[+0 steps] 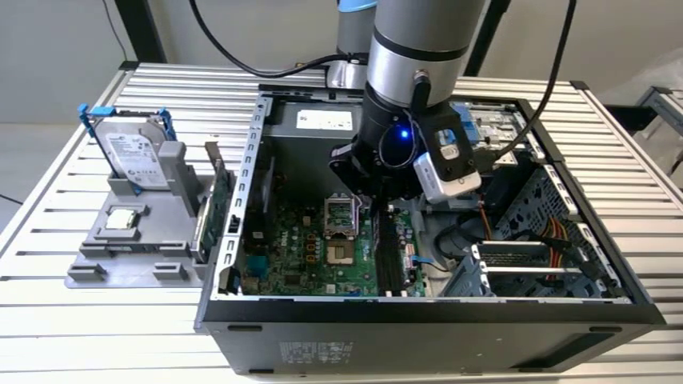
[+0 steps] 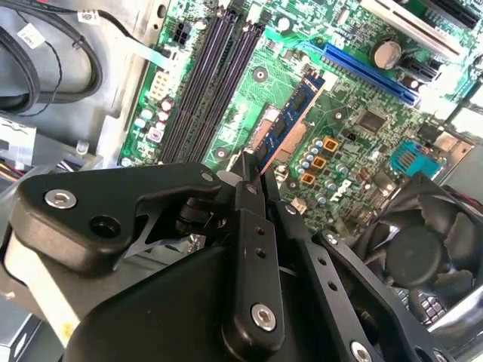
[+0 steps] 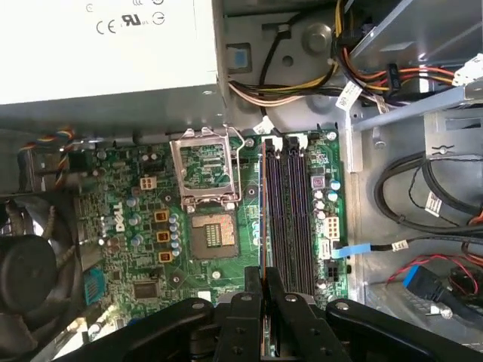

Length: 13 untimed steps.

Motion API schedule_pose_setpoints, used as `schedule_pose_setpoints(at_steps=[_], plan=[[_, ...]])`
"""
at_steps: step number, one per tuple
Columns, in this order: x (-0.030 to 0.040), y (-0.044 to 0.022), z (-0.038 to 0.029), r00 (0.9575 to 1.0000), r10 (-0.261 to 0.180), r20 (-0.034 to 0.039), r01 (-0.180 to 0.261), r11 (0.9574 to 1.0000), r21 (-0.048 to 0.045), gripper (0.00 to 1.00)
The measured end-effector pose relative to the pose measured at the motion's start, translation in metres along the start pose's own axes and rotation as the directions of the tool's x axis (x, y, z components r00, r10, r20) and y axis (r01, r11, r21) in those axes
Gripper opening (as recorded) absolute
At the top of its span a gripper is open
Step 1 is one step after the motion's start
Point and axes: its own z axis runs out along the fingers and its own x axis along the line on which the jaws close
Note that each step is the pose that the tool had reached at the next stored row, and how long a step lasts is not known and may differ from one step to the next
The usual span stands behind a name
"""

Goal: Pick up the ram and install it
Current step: 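Insert the ram into the slot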

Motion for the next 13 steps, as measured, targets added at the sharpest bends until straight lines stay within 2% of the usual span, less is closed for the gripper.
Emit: schedule_pose_setpoints(at_steps=[6, 13], plan=[[-0.0025, 0.0014, 0.0008, 0.9998, -0.019, 0.0003, 0.019, 0.9998, 0.0, 0.0], [-0.0157, 0.0045, 0.0018, 0.9997, -0.025, 0.0004, 0.025, 0.9997, -0.0002, 0.0]])
